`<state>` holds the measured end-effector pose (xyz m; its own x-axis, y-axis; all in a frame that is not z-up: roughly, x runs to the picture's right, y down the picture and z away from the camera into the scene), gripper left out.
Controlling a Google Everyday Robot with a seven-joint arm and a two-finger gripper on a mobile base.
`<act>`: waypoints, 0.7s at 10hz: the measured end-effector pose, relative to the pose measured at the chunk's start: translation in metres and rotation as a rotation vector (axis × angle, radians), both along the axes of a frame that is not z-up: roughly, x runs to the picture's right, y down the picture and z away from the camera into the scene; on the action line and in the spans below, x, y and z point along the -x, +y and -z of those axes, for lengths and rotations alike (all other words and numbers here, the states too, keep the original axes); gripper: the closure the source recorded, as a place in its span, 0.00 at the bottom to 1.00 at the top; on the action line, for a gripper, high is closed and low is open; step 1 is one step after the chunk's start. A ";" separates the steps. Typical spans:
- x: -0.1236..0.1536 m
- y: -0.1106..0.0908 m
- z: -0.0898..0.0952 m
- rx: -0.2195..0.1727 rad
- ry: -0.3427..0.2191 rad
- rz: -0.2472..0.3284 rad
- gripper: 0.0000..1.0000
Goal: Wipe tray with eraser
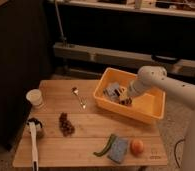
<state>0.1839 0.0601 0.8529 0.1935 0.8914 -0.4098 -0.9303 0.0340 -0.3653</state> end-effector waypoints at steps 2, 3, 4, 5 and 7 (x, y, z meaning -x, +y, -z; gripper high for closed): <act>-0.005 0.016 0.010 0.025 -0.025 0.027 1.00; -0.013 0.025 0.011 0.040 -0.008 0.046 1.00; -0.020 0.028 0.010 0.039 0.020 0.049 1.00; -0.028 0.030 0.009 0.038 0.053 0.048 1.00; -0.037 0.030 0.006 0.034 0.126 0.048 1.00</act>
